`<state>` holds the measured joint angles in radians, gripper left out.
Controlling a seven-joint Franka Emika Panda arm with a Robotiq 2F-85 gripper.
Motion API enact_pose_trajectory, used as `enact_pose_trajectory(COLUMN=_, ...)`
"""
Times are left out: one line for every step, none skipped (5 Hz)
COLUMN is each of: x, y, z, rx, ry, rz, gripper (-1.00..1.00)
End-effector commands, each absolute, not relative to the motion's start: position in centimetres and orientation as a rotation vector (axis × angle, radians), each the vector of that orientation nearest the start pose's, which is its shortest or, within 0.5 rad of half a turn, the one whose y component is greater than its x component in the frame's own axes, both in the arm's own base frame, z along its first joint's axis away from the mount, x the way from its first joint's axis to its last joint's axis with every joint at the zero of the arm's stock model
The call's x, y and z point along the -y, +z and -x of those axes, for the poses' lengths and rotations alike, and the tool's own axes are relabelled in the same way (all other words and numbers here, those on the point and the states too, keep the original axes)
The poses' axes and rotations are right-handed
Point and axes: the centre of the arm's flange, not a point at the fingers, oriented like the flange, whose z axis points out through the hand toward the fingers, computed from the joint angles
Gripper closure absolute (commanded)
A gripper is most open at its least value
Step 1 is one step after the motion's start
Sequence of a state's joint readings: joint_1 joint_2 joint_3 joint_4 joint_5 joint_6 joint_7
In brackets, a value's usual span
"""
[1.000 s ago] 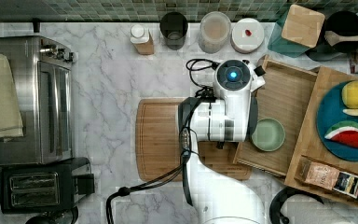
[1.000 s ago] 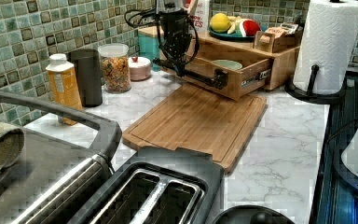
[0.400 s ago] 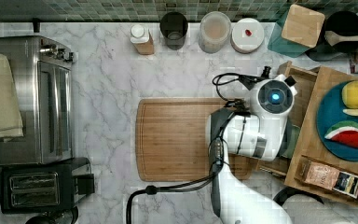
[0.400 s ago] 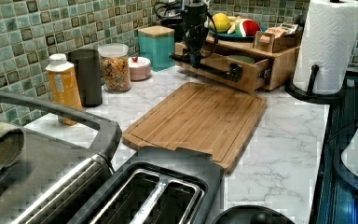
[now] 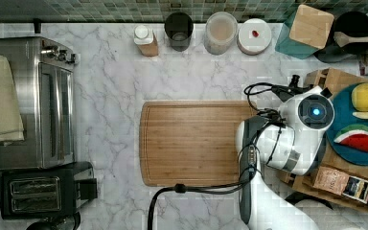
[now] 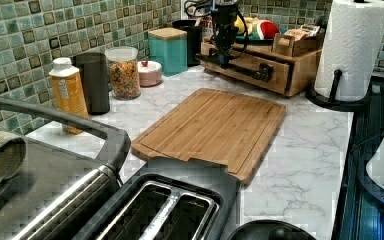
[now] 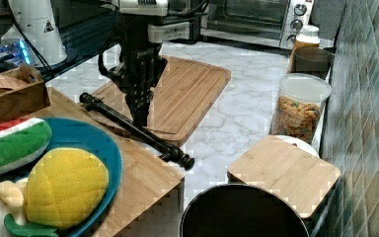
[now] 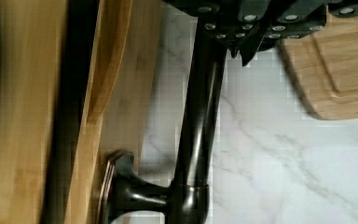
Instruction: Close the drawer.
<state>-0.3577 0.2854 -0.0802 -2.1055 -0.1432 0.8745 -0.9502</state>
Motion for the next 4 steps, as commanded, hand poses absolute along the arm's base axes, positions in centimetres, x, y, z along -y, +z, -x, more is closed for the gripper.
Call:
enact_pose_trajectory(x=46.7, y=25.5, z=-46.7, rx=-0.44, ry=0.11, rz=3.398, gripper=1.0)
enact_pose_trajectory(x=49.2, y=24.9, z=-46.2, rx=-0.45, ry=0.132, rz=3.4, gripper=1.0)
enact_pose_trajectory(x=47.5, y=25.8, z=-45.9, rx=-0.414, ry=0.158, rz=3.314, gripper=1.0)
enact_pose_trajectory(x=47.5, y=25.7, z=-45.9, rx=-0.414, ry=0.158, rz=3.314, gripper=1.0)
